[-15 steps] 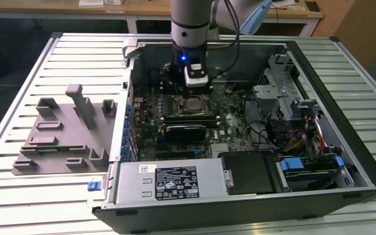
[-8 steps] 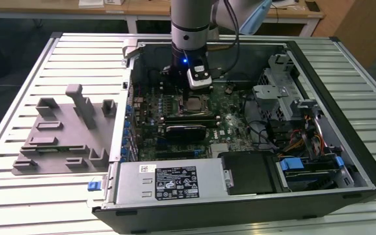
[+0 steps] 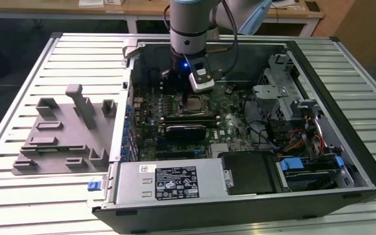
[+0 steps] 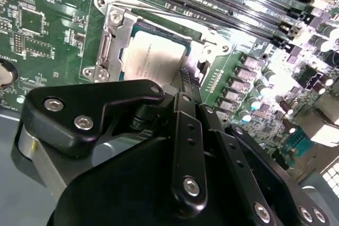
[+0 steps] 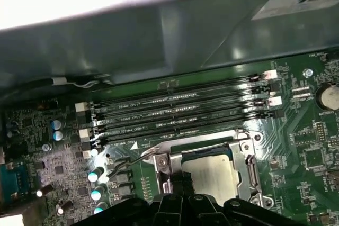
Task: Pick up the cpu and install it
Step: 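Close the cpu cover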
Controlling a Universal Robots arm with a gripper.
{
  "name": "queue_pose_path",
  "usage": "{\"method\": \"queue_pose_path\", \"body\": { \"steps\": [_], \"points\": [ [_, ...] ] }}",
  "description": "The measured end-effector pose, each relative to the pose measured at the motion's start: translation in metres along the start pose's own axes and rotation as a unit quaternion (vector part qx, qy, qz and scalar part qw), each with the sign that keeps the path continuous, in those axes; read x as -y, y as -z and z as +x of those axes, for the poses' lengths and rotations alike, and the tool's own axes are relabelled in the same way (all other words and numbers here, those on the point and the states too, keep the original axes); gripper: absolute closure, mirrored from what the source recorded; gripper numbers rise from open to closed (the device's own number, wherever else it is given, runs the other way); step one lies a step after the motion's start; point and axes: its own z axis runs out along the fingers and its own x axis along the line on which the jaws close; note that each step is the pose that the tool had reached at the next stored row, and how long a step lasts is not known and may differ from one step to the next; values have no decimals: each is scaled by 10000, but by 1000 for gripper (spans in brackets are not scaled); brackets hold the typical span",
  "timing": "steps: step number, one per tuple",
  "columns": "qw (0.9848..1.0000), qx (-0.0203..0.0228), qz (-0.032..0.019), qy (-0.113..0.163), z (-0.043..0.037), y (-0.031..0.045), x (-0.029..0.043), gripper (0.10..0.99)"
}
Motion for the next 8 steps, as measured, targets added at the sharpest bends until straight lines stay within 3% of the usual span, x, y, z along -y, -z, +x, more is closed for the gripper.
{"method": "queue_pose_path", "body": {
  "steps": [8],
  "points": [
    [10000,0,1,3,39,-66,29,980]
  ]
}}
